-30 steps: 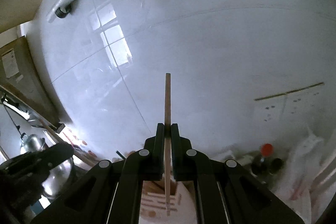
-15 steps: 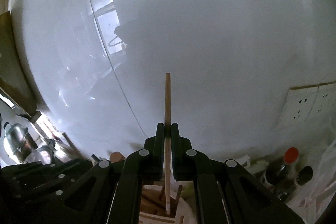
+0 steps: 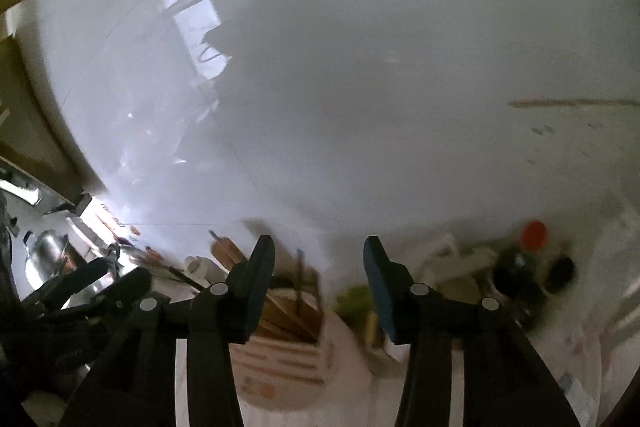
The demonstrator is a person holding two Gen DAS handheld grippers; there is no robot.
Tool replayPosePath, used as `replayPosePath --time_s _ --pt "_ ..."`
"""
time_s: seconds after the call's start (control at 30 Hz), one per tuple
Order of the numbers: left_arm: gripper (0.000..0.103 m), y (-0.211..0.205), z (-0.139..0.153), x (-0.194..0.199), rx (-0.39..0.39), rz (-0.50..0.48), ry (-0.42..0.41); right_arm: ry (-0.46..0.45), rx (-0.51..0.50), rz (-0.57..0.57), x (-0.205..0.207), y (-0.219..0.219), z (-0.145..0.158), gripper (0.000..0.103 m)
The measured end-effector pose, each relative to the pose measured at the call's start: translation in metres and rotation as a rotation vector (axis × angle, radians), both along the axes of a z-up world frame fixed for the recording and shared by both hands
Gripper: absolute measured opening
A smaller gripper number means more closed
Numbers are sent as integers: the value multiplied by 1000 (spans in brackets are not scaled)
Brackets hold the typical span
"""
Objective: Organize utensils
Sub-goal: 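Open both tools to release the chopsticks into the holder, then grasp a light wooden chopstick with each tool from the cloth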
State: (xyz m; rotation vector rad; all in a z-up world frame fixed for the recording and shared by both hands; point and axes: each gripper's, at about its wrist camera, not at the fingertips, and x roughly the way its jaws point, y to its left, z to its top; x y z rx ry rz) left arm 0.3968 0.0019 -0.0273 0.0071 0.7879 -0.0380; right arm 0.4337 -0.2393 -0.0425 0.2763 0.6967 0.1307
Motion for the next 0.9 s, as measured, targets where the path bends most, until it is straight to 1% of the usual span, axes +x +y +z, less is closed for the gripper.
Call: replayPosePath --time_s 0.03,0.1,0.13,0.17,0.23,0.27,0.3,0.33,0.37,0.4,0.43,0.53,0.57,0.6,0.67,0.7,0.8,0.9 --pt "103 -1 -4 -5 1 3 7 13 -5 -23 -10 -8 -5 54" --pt "103 -5 -22 -21 -5 4 35 56 -21 -61 -28 -23 -18 54" --pt "103 -7 -29 -26 -2 2 49 94 -24 -79 -40 -33 -31 54" --pt "103 -11 -40 -32 4 3 72 138 -22 -92 -50 -41 -47 54" --pt "103 -21 -72 -46 24 -7 131 221 -35 -109 -68 -57 -80 54" --pt "103 -25 -84 -50 40 -9 153 282 -34 -118 -80 -65 -107 54" --pt "103 -32 -108 -57 66 -9 199 335 -31 -119 -88 -71 -129 54" --pt "103 -36 -125 -61 77 -12 233 396 -23 -116 -96 -76 -154 53" --pt "103 -40 -140 -65 87 -12 265 455 -7 -114 -104 -81 -181 48" --pt "103 -45 -164 -70 105 -13 321 501 2 -106 -110 -81 -203 42" --pt "103 -49 -178 -73 118 -18 355 560 10 -100 -116 -84 -228 34" --pt "103 -61 -215 -83 161 -36 436 659 23 -92 -129 -88 -281 27" --pt "103 -63 -221 -86 170 -44 449 679 27 -86 -132 -89 -293 26" --pt "103 -68 -229 -89 183 -50 464 690 28 -86 -133 -90 -300 24" --pt "103 -72 -234 -93 186 -55 476 698 30 -68 -138 -90 -310 21" --pt "103 -75 -236 -94 185 -55 482 684 15 -62 -139 -89 -309 21" --pt "103 -82 -238 -98 183 -59 483 688 -19 -43 -141 -87 -313 18" --pt "103 -92 -238 -102 189 -71 482 688 -86 -13 -142 -80 -315 13"
